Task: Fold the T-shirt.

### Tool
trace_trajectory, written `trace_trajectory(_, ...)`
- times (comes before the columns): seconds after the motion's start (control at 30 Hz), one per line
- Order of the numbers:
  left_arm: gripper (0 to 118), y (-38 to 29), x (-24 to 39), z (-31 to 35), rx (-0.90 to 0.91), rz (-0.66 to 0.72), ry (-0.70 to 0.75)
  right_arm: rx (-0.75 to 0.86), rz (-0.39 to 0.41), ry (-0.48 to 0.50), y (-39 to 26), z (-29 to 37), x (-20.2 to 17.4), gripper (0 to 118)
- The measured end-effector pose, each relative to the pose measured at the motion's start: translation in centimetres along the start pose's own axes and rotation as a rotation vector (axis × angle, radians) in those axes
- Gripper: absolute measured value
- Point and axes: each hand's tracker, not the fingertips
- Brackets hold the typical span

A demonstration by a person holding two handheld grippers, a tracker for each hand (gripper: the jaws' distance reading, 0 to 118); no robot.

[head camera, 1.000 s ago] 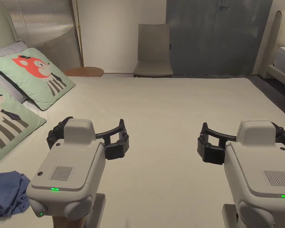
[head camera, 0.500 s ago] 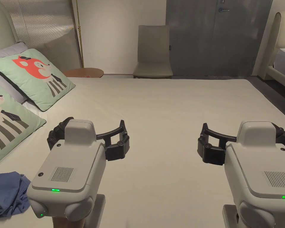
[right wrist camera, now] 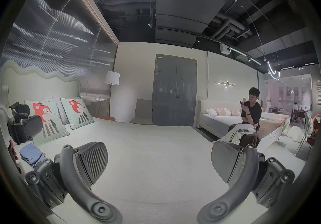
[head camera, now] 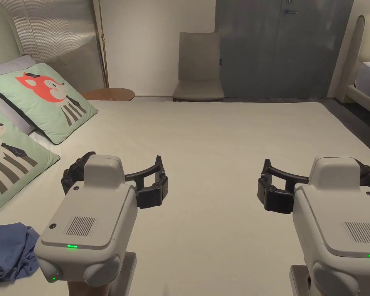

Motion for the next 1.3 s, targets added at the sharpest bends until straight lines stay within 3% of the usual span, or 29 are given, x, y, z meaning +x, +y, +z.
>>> trace_trajectory(1.3, 111, 0.37, -0.04, 0.35, -0.002, -0.003, 0.001, -0.005, -0.005, -0.016, -0.02, -0.03, 0.48, 117)
